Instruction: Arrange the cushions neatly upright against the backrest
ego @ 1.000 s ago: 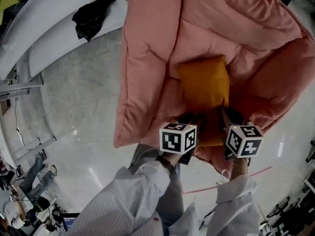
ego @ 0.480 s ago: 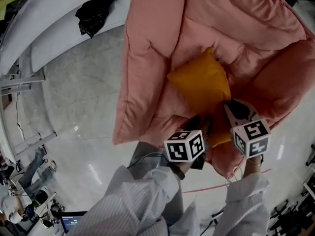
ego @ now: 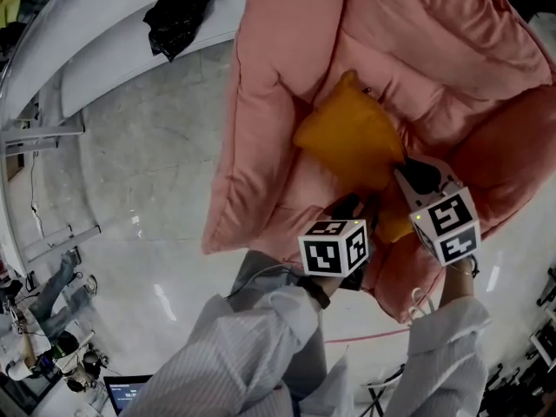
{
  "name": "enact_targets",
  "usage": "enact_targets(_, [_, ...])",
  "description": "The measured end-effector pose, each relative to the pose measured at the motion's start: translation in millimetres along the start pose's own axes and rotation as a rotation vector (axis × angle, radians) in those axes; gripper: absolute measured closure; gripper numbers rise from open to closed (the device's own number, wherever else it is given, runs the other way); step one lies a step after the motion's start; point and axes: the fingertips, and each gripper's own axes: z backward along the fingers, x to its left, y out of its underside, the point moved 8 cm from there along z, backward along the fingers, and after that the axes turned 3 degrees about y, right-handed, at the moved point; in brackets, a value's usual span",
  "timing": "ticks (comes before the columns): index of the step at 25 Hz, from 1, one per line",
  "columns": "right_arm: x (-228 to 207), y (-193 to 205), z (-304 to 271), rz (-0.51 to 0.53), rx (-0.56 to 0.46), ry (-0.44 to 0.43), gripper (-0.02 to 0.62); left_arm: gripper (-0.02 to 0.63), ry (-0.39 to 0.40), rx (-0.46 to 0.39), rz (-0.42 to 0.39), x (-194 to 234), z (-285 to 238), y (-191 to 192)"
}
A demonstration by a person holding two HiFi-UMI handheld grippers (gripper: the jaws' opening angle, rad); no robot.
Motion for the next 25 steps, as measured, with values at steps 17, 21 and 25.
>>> enact_targets(17, [-23,15,-36,0.048,0.004,-0.054,0.523,0.456,0.024,0.198,-0.233,19,-49,-6])
enact_targets(21, [-27,26,-39,-0.010,-0.019,-0.093,0.523,0.456,0.048,0.252,-0.245,23,-56,-4])
enact_targets(25, [-27,33,-46,-0.064,-0.024,-0.137,0.522,0.454,0.049,0.299,-0.263,31,-61,-3])
